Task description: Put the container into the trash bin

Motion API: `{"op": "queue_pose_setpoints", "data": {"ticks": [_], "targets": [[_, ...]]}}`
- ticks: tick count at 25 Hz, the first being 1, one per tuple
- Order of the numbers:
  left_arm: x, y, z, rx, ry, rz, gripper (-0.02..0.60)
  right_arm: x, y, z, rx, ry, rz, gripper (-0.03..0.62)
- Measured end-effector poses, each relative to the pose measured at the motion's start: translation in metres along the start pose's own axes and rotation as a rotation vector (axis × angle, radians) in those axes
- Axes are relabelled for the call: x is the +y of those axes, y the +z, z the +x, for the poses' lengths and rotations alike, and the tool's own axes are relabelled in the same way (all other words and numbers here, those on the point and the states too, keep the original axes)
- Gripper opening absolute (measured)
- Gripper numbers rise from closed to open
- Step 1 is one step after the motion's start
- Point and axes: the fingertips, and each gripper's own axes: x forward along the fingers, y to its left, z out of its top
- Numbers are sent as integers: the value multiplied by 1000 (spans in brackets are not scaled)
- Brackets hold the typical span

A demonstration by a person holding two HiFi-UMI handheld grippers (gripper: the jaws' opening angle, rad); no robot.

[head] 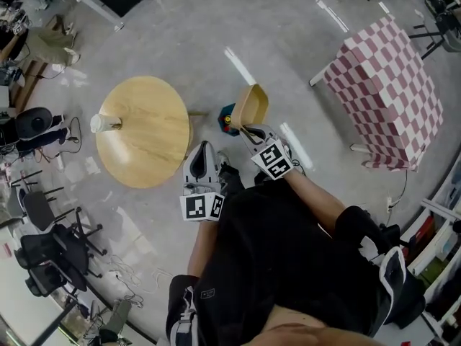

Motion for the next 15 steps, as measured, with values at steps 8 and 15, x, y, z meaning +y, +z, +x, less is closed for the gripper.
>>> {"op": "queue_pose_setpoints", "data": {"ticks": [8,15], "targets": [[41,0,28,31,-45,-15,8,2,-9,40,72,-22,47,38],[77,-3,52,52,-62,-33,8,-2,-42,95,180,-7,148,39]]}}
